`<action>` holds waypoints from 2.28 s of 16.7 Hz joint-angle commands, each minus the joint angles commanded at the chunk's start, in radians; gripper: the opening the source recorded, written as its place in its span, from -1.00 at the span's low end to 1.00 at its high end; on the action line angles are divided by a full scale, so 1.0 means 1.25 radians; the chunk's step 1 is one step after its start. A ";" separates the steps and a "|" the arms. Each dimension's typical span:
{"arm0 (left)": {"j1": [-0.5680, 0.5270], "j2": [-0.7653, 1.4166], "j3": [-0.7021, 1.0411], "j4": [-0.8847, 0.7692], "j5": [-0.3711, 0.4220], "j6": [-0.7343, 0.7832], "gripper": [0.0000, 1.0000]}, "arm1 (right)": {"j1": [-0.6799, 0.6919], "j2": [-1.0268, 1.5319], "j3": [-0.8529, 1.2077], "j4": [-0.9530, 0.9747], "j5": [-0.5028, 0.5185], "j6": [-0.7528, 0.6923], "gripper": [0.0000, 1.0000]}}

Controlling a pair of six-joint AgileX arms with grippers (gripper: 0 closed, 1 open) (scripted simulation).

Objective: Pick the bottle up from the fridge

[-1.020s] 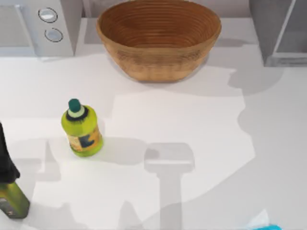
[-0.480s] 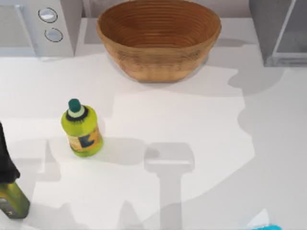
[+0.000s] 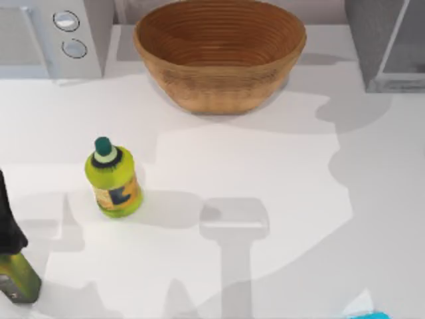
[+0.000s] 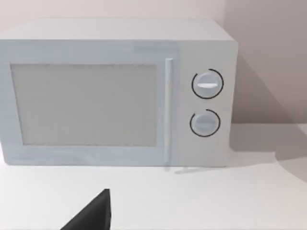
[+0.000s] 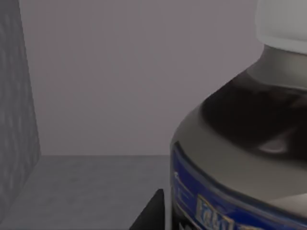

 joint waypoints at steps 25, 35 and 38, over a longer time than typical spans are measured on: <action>0.000 0.000 0.000 0.000 0.000 0.000 1.00 | -0.044 -0.316 -0.286 -0.039 -0.048 0.005 -1.00; 0.000 0.000 0.000 0.000 0.000 0.000 1.00 | -0.037 -0.377 -0.335 -0.056 -0.045 0.003 -1.00; 0.000 0.000 0.000 0.000 0.000 0.000 1.00 | -0.018 -0.492 -0.382 -0.122 -0.027 -0.002 -1.00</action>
